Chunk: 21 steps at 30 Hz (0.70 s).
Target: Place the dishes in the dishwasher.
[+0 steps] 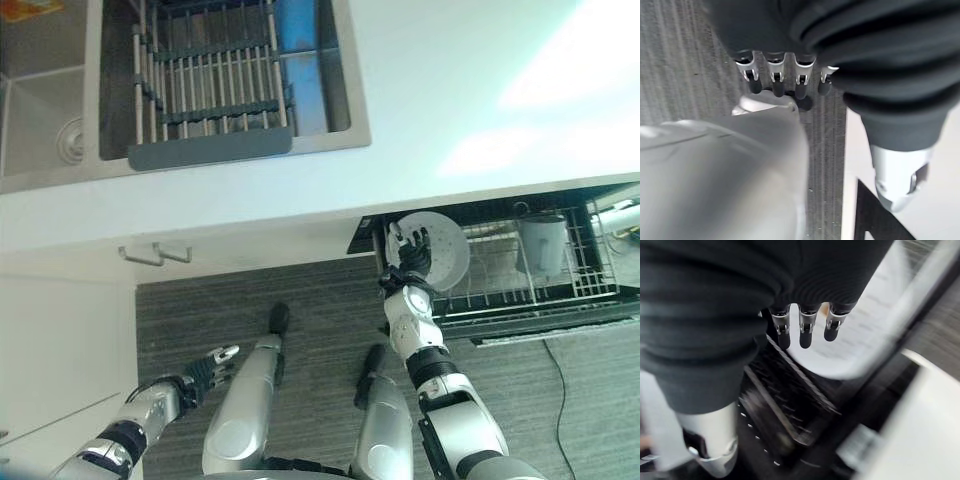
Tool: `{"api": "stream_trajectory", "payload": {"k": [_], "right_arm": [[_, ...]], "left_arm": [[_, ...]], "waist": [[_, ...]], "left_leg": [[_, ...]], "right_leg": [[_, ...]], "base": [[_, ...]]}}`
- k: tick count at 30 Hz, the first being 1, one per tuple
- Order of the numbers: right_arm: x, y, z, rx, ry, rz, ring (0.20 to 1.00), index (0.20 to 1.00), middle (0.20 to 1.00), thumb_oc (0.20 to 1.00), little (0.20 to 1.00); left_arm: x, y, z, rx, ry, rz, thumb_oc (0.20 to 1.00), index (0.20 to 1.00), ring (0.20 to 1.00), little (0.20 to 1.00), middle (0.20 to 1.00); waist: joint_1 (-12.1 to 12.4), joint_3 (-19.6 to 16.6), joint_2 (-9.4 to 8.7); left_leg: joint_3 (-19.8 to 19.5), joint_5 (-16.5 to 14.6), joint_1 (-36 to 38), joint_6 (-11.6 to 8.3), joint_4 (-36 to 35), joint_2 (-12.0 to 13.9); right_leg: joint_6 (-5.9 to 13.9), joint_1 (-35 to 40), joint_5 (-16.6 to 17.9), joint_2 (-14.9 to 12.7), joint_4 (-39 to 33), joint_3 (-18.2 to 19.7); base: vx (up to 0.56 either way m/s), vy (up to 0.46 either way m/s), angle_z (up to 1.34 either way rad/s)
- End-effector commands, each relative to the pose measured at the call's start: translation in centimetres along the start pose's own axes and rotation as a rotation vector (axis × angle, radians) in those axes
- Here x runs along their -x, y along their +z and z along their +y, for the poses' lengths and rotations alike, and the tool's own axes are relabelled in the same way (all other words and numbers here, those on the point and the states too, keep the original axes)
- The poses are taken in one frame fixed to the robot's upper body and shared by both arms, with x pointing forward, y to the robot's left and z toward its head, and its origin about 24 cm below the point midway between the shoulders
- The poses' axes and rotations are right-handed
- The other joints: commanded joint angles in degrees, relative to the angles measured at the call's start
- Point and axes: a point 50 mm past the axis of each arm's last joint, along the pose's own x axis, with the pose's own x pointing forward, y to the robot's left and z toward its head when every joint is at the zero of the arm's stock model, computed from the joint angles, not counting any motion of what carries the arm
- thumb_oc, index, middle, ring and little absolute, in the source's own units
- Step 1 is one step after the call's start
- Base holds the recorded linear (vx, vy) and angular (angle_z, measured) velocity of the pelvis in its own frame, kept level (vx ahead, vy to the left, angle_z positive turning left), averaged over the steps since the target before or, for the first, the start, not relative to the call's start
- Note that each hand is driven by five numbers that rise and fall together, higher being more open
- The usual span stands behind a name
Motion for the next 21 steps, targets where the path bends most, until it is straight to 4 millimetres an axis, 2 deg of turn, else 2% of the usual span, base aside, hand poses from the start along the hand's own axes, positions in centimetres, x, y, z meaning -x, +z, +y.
{"api": "stream_trajectory", "payload": {"k": [1,3,7,11,15,18,21], "right_arm": [[-0.8,2.7,-1.8,0.070,-0.049,-0.153,1.000,1.000,1.000,1.000,1.000],[0.0,3.1,-2.3,0.049,-0.002,-0.183,1.000,1.000,1.000,1.000,1.000],[1.6,3.7,-3.3,0.016,0.067,-0.214,1.000,1.000,1.000,1.000,1.000],[2.6,4.4,-4.2,-0.020,0.070,-0.273,1.000,1.000,1.000,1.000,1.000],[3.7,7.2,-5.6,-0.157,0.057,-0.446,1.000,1.000,1.000,1.000,1.000],[4.5,9.5,-7.7,-0.258,-0.041,-0.593,1.000,1.000,1.000,1.000,1.000],[5.2,11.1,-9.7,-0.210,-0.145,-0.699,1.000,1.000,1.000,1.000,1.000]], "left_arm": [[0.4,-1.3,0.7,0.048,0.036,-0.007,1.000,1.000,1.000,1.000,1.000],[0.7,-2.0,0.9,0.069,0.051,-0.008,1.000,1.000,1.000,1.000,1.000],[1.2,-3.4,1.2,0.109,0.057,-0.001,1.000,1.000,1.000,1.000,1.000],[1.3,-4.8,0.7,0.123,0.066,0.023,1.000,1.000,1.000,1.000,1.000],[1.5,-6.8,-0.1,0.146,0.061,0.069,1.000,1.000,1.000,1.000,1.000],[1.9,-8.7,-0.5,0.153,0.062,0.134,1.000,1.000,1.000,1.000,1.000],[2.1,-9.7,-0.6,0.173,0.062,0.166,1.000,1.000,1.000,1.000,1.000]], "waist": [[0.48,1.56,0.88],[-0.24,1.10,0.35],[-2.23,-0.44,0.59],[-3.64,-1.92,0.31],[-5.77,-4.76,0.60],[-7.43,-8.17,0.73],[-8.74,-11.01,1.03]], "left_leg": [[1.39,-2.48,2.28,1.50,-2.62,0.21],[1.89,-2.63,2.72,1.40,-2.34,0.61],[3.39,-2.28,5.01,0.98,-3.69,1.53],[4.62,-2.31,6.98,0.56,-4.78,2.30],[6.61,-2.72,11.37,-0.04,-6.42,3.31],[8.39,-3.46,15.09,-0.27,-6.81,3.94],[9.44,-4.14,17.49,-0.63,-6.56,4.54]], "right_leg": [[-2.84,1.07,0.90,3.55,-1.14,1.48],[-3.12,1.69,0.72,3.70,-1.29,1.47],[-3.39,3.21,0.45,4.00,-2.38,2.22],[-3.51,5.02,0.24,4.15,-3.76,2.41],[-3.44,8.75,0.06,4.27,-6.06,2.65],[-3.08,11.90,0.42,4.20,-7.96,2.97],[-3.04,13.82,0.54,4.27,-8.74,3.15]], "base": [[0.01,-0.041,-0.34],[0.02,-0.037,-0.24],[0.01,-0.001,-0.23],[-0.01,-0.032,-0.18],[0.01,-0.006,-0.13],[0.08,0.002,-0.21],[0.13,0.010,-0.12]]}}
